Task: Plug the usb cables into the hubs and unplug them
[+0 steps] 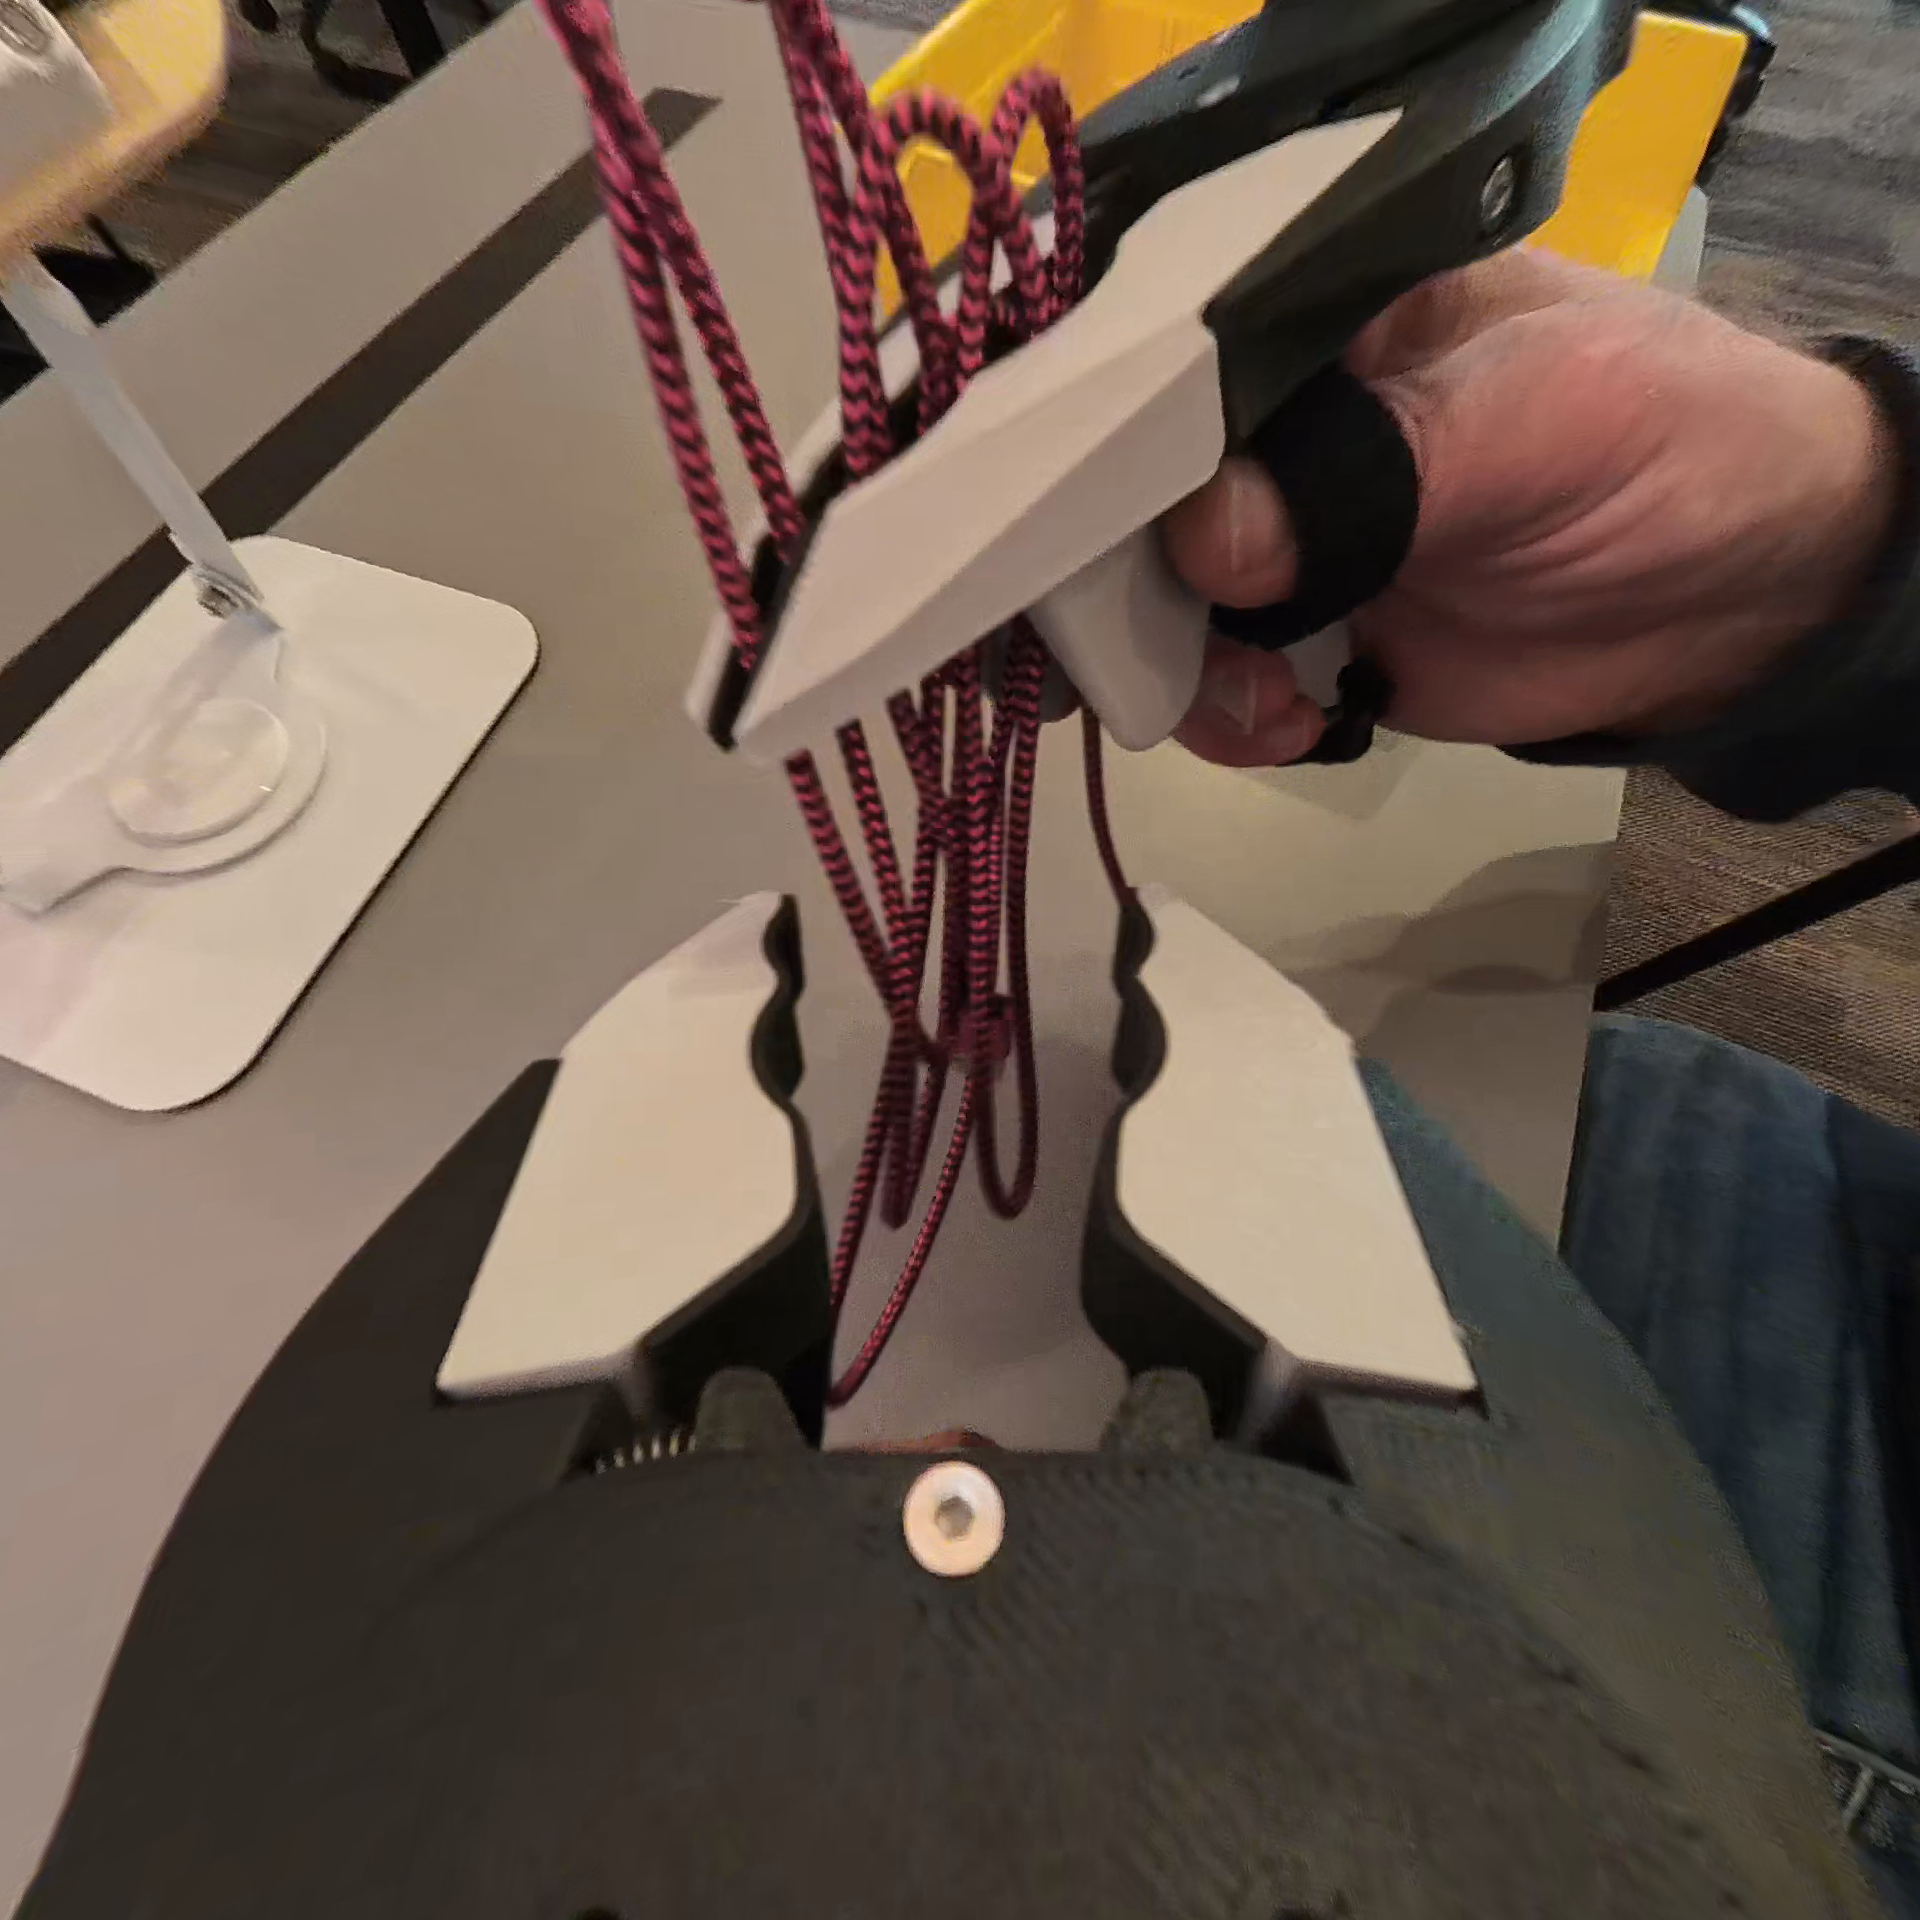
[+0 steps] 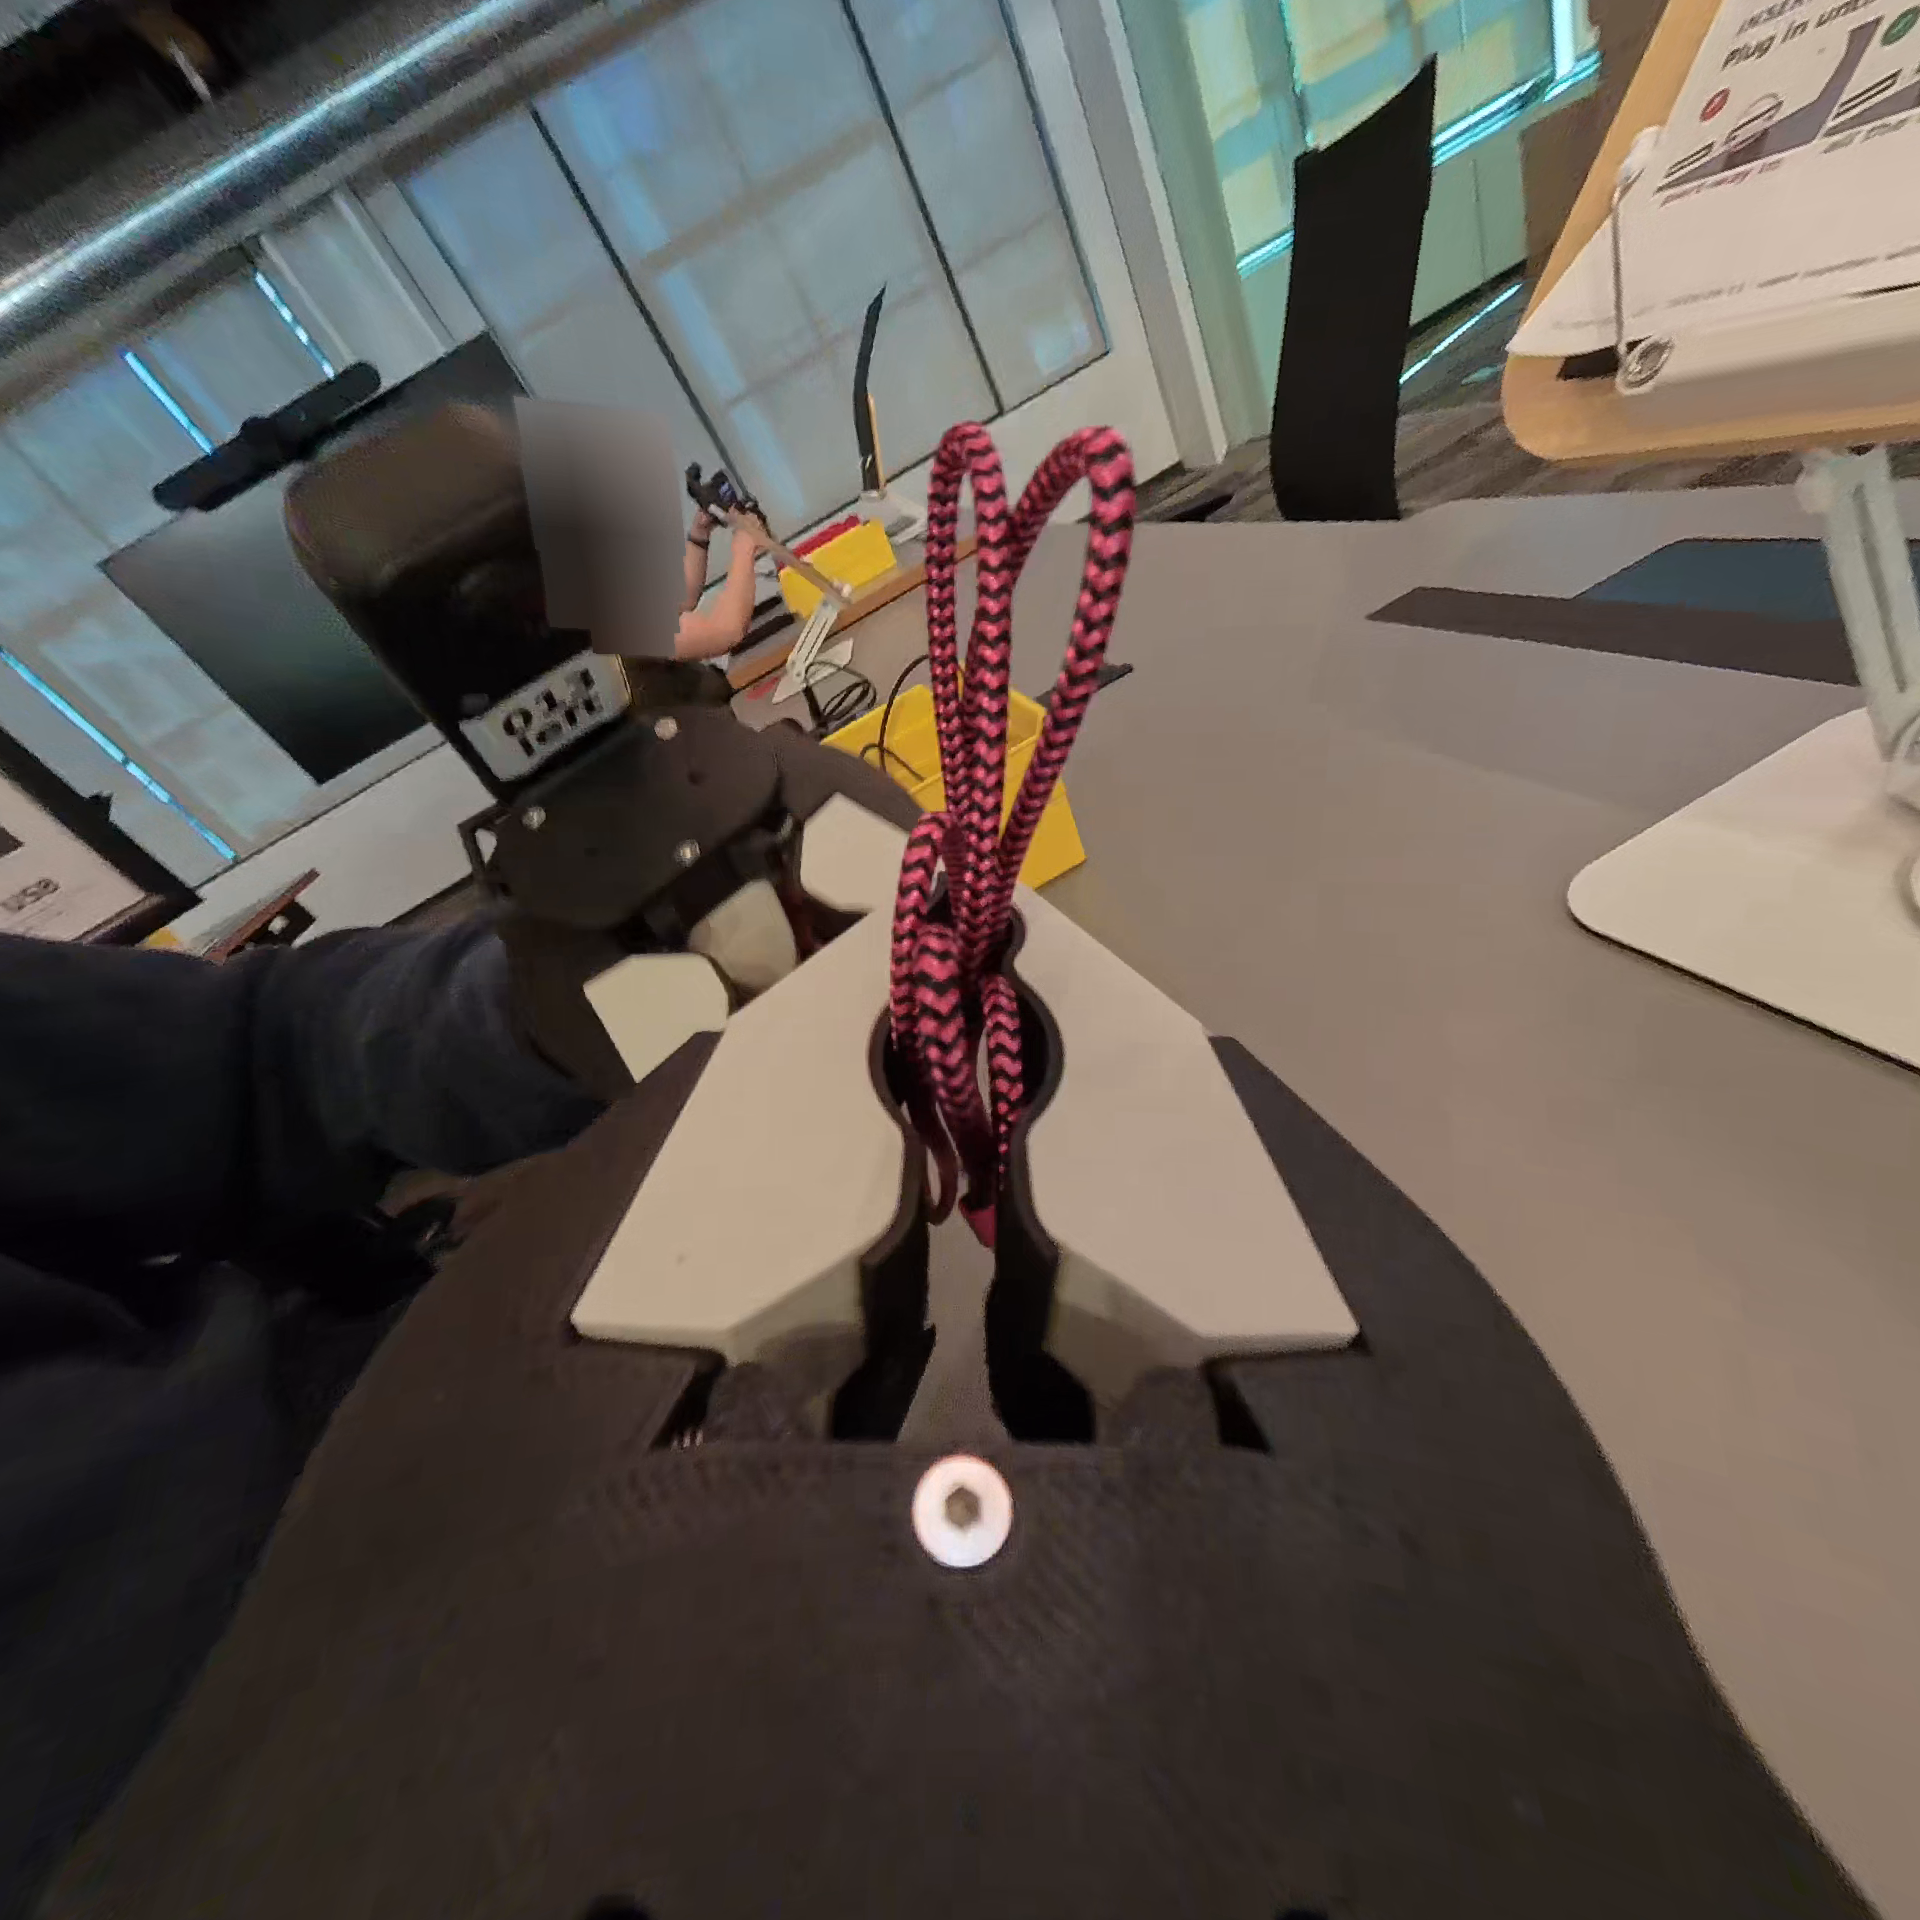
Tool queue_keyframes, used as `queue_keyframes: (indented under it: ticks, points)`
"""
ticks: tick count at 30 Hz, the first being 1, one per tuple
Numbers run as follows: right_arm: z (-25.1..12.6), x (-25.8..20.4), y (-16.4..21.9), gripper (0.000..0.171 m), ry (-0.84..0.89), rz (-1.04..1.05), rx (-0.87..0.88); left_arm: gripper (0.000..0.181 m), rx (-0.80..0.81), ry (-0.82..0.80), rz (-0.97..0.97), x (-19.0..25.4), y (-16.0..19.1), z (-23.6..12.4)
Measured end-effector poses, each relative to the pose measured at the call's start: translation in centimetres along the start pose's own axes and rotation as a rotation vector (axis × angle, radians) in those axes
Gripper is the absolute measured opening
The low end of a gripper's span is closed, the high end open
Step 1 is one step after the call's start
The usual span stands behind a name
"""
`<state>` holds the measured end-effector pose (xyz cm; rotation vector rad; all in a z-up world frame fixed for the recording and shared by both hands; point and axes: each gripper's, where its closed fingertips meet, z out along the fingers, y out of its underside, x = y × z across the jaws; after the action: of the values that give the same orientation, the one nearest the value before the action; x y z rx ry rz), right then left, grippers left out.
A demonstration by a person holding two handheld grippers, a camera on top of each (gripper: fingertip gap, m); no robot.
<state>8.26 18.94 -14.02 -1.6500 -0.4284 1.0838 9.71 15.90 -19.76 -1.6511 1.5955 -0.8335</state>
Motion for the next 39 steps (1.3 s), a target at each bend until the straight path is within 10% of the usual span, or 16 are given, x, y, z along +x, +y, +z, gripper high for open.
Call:
queue_keyframes:
  ticks: [6, 11, 22, 33, 39]
  points:
    - [0.7, -2.0, 2.3, 0.002, -0.091, -0.032, -0.281, 0.066, -0.100, 0.071, 0.081, 1.1, -0.5, -0.3]
    - [1.3, -2.7, 1.7, 0.003, -0.095, -0.011, -0.289, 0.013, -0.022, 0.200, -0.105, 0.9, -1.0, -0.1]
    - [-3.7, 2.5, -3.6, 0.096, 0.285, -0.020, 0.095, 0.003, 0.342, 0.203, -0.337, -2.5, -3.6, -3.1]
    - [-1.5, 2.5, -1.6, 0.128, 0.154, -0.062, 0.107, 0.002, 0.437, 0.396, -0.258, 0.8, -5.6, -4.9]
    - [-1.5, 1.8, -0.9, 0.053, -0.122, 0.054, 0.125, 0.003, 0.458, 0.484, -0.243, 1.8, -6.5, -6.2]
